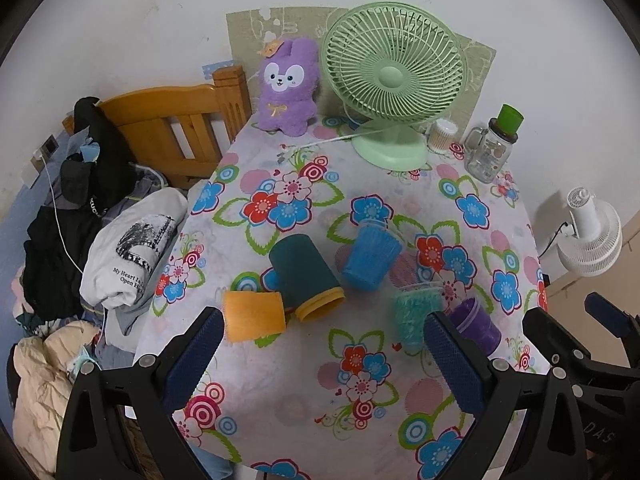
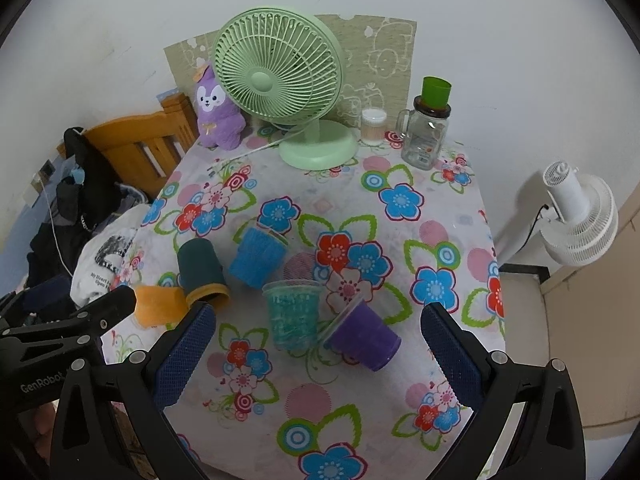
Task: Flip cup upside down
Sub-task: 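Move the right tool toward the dark teal cup and close around it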
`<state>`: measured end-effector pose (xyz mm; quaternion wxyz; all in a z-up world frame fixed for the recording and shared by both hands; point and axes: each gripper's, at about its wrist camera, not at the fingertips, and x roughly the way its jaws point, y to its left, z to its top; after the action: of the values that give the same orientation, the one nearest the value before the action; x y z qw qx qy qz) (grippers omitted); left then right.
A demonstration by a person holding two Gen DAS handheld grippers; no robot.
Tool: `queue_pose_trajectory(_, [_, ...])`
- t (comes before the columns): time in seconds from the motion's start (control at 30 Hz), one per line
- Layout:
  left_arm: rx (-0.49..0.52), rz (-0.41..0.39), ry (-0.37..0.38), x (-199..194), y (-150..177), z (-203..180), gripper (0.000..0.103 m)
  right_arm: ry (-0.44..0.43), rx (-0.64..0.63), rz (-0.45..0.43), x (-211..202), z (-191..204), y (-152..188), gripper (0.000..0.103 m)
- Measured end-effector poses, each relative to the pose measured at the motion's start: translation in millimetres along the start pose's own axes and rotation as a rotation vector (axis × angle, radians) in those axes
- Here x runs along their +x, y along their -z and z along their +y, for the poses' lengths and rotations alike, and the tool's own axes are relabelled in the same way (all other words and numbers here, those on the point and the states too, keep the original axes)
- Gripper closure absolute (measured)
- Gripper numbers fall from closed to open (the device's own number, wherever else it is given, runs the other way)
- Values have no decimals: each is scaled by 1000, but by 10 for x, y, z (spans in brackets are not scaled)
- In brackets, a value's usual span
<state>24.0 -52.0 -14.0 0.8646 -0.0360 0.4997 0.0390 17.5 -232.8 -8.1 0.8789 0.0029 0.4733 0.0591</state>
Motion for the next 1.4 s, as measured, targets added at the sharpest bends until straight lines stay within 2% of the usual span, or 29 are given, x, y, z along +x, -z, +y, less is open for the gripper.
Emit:
queue_pose_trajectory(0.2, [19,4,-15,32,-46,-84,2,-13,-1,4,20,-66,-19,0])
queue_pose_trajectory(0.43, [-22,33,4,164,-137,35,2,-23,10,32,151,-32,-114,0])
queue_pose_trajectory(0.57, [-50,81,27,444,-243,130,2,8,11,52,337,45,-209,0])
queue_pose_trajectory(0.7, [-71,92,-17,671,-306,202,2,-5,15,71,527,118,-321,0])
queue_pose_trajectory(0.93, [-120,163,-10,1118,-469,362,2,-6,21,105,909,247,-512,0])
queue_pose_trajectory(1.17, [-96,235,-26,1590,-559,348,4,-1,35,161,1350,339,-631,0])
queue_pose_trajectory(1.4, [-126,356,-10,2101,-504,368,9,21,50,230,1731,326,-646,1])
